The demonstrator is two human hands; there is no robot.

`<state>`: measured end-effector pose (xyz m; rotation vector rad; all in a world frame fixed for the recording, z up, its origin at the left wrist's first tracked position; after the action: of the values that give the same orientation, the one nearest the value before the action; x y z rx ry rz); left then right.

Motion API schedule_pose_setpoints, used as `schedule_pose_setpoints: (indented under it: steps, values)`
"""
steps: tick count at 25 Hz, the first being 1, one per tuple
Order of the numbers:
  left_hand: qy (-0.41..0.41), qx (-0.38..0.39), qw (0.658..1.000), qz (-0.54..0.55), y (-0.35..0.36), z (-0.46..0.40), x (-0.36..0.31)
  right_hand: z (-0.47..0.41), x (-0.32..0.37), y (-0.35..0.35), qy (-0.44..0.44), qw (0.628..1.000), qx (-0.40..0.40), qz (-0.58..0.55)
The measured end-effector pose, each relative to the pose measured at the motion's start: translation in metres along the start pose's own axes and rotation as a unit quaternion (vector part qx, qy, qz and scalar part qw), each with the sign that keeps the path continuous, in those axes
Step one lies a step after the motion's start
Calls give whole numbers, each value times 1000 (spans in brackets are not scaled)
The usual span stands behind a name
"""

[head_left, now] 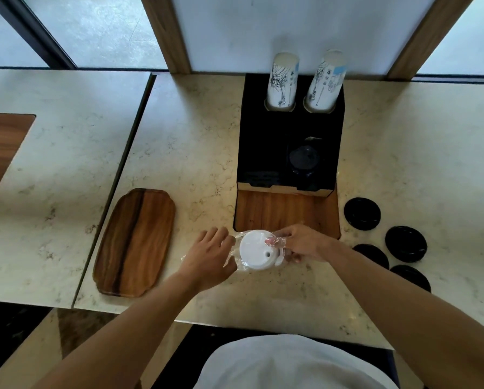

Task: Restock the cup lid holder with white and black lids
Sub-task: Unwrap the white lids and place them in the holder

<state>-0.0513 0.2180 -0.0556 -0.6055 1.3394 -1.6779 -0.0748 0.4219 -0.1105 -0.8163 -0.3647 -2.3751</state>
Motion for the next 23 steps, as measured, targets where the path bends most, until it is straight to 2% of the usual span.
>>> schedule_pose_setpoints:
  steps: [2, 5, 9, 18, 23]
  values:
    - [31, 39, 999, -14, 10, -10, -12, 1, 0, 1, 8, 1000, -14, 25]
    - [20, 77, 997, 15, 25, -18, -11, 3, -1, -2, 26, 998, -20, 52]
    - [35, 77, 996, 13, 31, -16, -10, 13, 3, -13, 8, 998, -14, 67]
    - [9, 73, 997, 34, 33, -10, -3, 27, 7, -46, -40, 986, -123, 105]
    - [14, 100, 995, -3, 40, 0, 7, 38, 3, -64, -59, 986, -148, 55]
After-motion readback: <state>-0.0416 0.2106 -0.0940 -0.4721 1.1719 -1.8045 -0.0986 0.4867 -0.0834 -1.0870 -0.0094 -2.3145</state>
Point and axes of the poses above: each hand's wrist, its own z-axis away from the middle knuckle, its own y-axis out of the palm, x = y × z, the point moved 8 cm from there along -z, towards the middle knuckle, and after that the axes turned 9 degrees about x, right-handed, at the moved point
